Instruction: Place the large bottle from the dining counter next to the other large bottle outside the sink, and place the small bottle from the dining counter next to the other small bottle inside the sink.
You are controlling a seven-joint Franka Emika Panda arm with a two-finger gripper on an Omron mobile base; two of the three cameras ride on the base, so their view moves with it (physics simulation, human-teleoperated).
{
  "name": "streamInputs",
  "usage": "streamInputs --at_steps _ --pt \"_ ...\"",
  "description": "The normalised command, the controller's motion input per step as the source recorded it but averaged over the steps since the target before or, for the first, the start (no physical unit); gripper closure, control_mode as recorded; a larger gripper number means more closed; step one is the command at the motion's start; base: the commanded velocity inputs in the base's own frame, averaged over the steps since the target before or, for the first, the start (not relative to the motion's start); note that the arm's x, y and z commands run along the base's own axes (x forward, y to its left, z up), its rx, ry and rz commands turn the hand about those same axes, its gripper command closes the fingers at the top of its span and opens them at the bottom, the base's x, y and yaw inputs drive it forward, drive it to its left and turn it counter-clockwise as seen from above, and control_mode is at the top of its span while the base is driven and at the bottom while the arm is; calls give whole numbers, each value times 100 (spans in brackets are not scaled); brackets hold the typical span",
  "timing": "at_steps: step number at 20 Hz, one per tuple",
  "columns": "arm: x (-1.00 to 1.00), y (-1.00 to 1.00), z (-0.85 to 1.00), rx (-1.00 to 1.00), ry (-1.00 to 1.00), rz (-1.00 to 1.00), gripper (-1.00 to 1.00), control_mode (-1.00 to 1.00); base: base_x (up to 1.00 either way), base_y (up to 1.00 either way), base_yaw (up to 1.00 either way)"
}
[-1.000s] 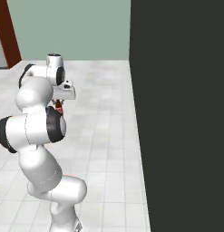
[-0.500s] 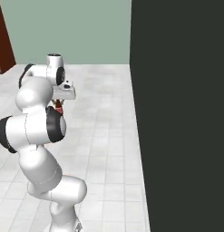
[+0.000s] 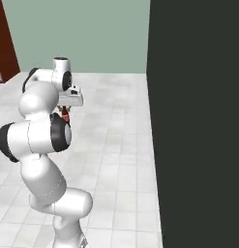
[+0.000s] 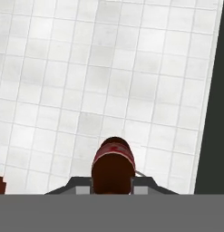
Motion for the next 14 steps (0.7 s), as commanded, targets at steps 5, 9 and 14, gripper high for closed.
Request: streamInputs --at_steps 5,9,14 --pt "0 0 0 0 0 0 100 100 13 20 67" --pt "0 0 0 0 0 0 100 100 4 29 83" --pt "0 0 0 0 0 0 100 100 21 3 87"
